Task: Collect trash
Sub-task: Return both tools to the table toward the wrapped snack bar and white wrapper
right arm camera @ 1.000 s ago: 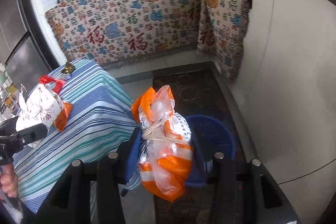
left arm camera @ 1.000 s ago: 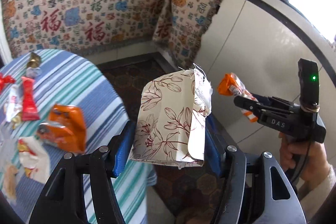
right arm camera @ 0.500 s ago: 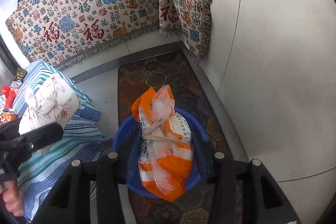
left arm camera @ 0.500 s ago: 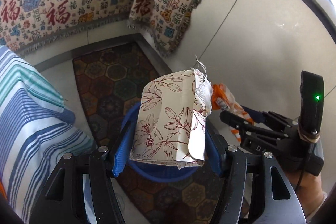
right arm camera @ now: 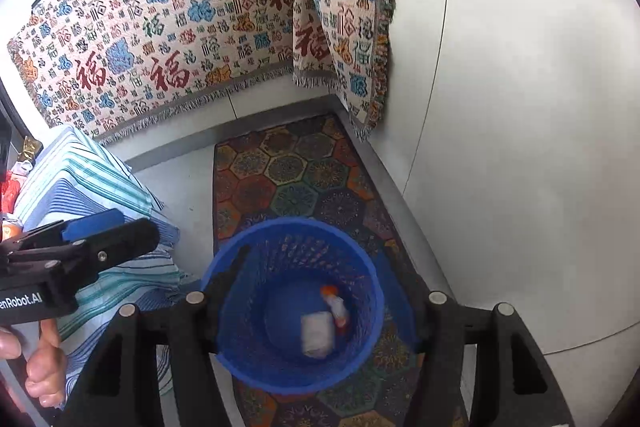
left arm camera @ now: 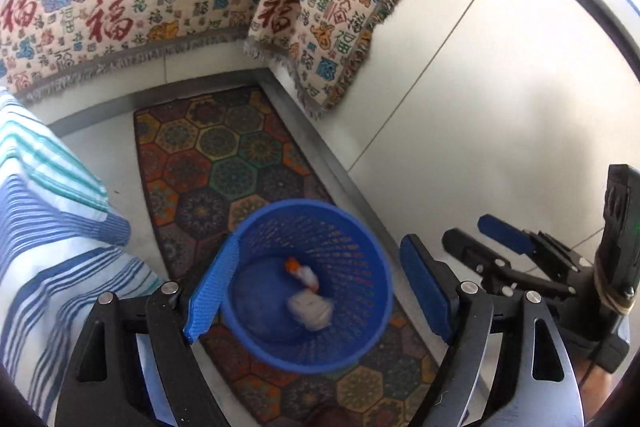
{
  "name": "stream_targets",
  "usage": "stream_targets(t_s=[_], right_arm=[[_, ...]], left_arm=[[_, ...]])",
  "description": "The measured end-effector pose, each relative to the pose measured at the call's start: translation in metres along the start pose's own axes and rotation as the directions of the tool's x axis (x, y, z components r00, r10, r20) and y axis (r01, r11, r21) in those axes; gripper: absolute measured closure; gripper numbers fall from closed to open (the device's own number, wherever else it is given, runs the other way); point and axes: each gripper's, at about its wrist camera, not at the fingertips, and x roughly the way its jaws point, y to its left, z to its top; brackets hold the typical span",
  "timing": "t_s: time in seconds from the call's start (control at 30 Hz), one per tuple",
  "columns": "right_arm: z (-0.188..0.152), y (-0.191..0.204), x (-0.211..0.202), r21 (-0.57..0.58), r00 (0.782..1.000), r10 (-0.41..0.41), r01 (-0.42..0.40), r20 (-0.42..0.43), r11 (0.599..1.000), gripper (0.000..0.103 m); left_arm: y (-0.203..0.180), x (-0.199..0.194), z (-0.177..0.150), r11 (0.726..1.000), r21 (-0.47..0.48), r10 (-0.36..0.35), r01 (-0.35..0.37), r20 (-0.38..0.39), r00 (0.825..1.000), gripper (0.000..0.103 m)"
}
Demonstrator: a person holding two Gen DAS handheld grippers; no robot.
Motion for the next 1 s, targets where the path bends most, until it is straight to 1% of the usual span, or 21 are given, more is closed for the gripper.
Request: stream_targets(t_s=[0.1,0.2,0.27,0.37,0.47,0.57,0.67,0.73,0.8,0.9,0.97,1.0], right_arm=[[0.001,0.009,-0.019,-0.007,0.999,-0.002,0.003,0.054,1.000,0.040],[0.002,0.023,-0.043,-0.022,0.994,0.012,-0.009,0.110,1.000,0.040],[0.003,0.036,-0.061,-0.039,0.988,0.023,-0.017,0.153,0.999,0.040],[0.001,0.064,-0.088,-0.077,0.975,0.059,-0.043,0.212,0.996,0.040],[-0.010,0.098,-0.110,-0.122,0.963,0.116,-0.088,0.245,0.989,0.040],[-0.028,0.133,-0.124,-0.162,0.955,0.196,-0.162,0.225,0.973,0.040],[-0.046,0.175,-0.134,-0.215,0.944,0.273,-0.232,0.185,0.949,0.040],[-0.059,0.203,-0.139,-0.259,0.937,0.313,-0.267,0.155,0.928,0.040],[-0.074,0.233,-0.140,-0.305,0.929,0.350,-0.301,0.120,0.904,0.040],[-0.100,0.278,-0.137,-0.372,0.912,0.408,-0.362,0.050,0.855,0.040],[-0.113,0.302,-0.129,-0.408,0.899,0.437,-0.401,-0.003,0.821,0.040],[-0.118,0.312,-0.125,-0.423,0.896,0.442,-0.411,-0.026,0.808,0.040]], left_arm=[[0.003,-0.030,-0.010,1.000,0.016,0.022,-0.022,0.033,0.999,0.017],[0.009,-0.072,-0.028,0.999,0.011,0.035,-0.036,0.064,0.997,0.014],[0.010,-0.102,-0.047,0.999,0.010,0.042,-0.043,0.083,0.996,0.012],[0.015,-0.149,-0.077,0.997,0.015,0.077,-0.079,0.105,0.991,0.010],[0.025,-0.189,-0.110,0.990,0.013,0.135,-0.137,0.124,0.983,0.006],[0.045,-0.226,-0.143,0.979,-0.008,0.201,-0.202,0.129,0.971,0.006],[0.079,-0.258,-0.172,0.963,-0.052,0.270,-0.265,0.135,0.953,0.006],[0.106,-0.272,-0.188,0.944,-0.079,0.327,-0.319,0.139,0.935,0.006],[0.136,-0.283,-0.201,0.917,-0.110,0.397,-0.384,0.137,0.908,0.006],[0.181,-0.297,-0.214,0.878,-0.171,0.470,-0.448,0.128,0.873,0.006],[0.208,-0.303,-0.217,0.861,-0.203,0.495,-0.467,0.122,0.860,0.006],[0.221,-0.305,-0.219,0.856,-0.211,0.501,-0.472,0.118,0.857,0.006]])
